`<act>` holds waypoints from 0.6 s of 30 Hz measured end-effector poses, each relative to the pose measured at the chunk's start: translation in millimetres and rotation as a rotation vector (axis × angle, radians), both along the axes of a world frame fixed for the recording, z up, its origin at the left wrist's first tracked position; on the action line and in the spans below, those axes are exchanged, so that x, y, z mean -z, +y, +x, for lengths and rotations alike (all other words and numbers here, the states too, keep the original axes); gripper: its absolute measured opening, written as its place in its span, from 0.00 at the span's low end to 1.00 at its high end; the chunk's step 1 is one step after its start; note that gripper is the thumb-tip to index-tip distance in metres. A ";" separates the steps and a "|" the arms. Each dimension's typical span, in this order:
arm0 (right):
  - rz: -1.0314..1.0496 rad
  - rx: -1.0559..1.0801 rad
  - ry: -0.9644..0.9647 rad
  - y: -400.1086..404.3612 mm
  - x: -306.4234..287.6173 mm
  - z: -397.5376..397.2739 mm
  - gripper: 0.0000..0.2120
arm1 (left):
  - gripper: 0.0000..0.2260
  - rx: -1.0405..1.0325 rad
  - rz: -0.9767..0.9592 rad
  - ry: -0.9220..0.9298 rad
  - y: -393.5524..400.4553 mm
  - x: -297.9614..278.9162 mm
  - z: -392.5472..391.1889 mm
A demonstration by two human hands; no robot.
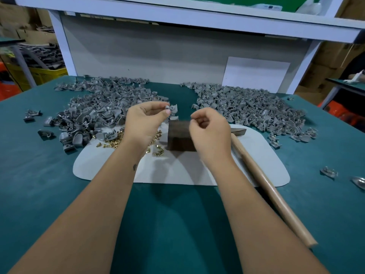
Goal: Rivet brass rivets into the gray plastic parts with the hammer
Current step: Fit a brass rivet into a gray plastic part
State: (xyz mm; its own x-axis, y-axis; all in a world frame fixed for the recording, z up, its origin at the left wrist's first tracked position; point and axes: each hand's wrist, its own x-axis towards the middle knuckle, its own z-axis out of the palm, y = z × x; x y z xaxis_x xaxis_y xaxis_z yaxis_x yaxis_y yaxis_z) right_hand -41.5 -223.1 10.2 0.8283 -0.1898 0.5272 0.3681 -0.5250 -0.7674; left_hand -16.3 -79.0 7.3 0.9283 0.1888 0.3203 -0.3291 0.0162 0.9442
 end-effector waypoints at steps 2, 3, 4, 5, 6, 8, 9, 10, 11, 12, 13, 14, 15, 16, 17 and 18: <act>0.089 0.012 0.031 -12.3 -0.8 5.3 0.07 | 0.09 0.031 0.064 -0.001 -6.1 0.9 -1.0; 0.102 0.015 0.044 -16.4 -0.8 7.4 0.07 | 0.09 0.049 0.097 -0.001 -8.7 1.7 -1.4; 0.116 0.017 0.053 -19.3 -0.5 9.0 0.07 | 0.09 0.066 0.133 0.000 -10.6 2.8 -1.4; 0.136 0.014 0.061 -21.3 0.1 10.5 0.08 | 0.09 0.081 0.171 0.001 -12.5 4.0 -1.6; 0.160 0.010 0.068 -22.6 0.5 11.4 0.09 | 0.08 0.091 0.211 -0.001 -13.9 5.2 -1.6; 0.194 0.000 0.084 -24.1 0.9 12.7 0.11 | 0.08 0.112 0.274 -0.006 -16.8 7.2 -1.5; 0.195 -0.008 0.090 -24.7 1.1 13.5 0.11 | 0.08 0.119 0.296 -0.005 -18.4 8.0 -1.3; 0.185 -0.016 0.094 -25.1 1.3 14.2 0.12 | 0.08 0.117 0.319 -0.006 -19.8 8.6 -1.0; 0.166 -0.023 0.097 -25.6 1.6 14.7 0.13 | 0.07 0.112 0.347 -0.012 -21.2 9.5 -0.5; 0.145 -0.029 0.099 -25.8 2.0 14.9 0.13 | 0.06 0.108 0.373 -0.023 -22.6 10.4 -0.1; 0.130 -0.033 0.102 -26.0 2.3 15.3 0.13 | 0.05 0.106 0.395 -0.034 -23.9 11.5 0.2; 0.123 -0.036 0.106 -26.4 2.7 15.5 0.13 | 0.04 0.104 0.415 -0.043 -25.0 12.7 0.4; 0.121 -0.038 0.107 -26.8 3.0 15.7 0.13 | 0.04 0.097 0.434 -0.049 -26.0 14.1 0.6; 0.121 -0.039 0.107 -27.2 3.1 15.6 0.13 | 0.04 0.088 0.453 -0.052 -26.6 15.3 1.1; 0.122 -0.041 0.107 -27.5 3.4 15.3 0.13 | 0.04 0.080 0.468 -0.053 -27.0 16.5 1.7; 0.125 -0.045 0.108 -27.9 3.4 15.0 0.13 | 0.05 0.074 0.478 -0.053 -27.2 17.2 2.3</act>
State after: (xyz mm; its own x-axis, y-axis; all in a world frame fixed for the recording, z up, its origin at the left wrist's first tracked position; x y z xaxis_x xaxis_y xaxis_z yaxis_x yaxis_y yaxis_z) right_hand -26.5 -251.0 6.8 0.8878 -0.2099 0.4095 0.3012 -0.4076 -0.8620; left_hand -13.9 -106.2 -9.8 0.9137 -0.0571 0.4024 -0.3915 -0.3902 0.8334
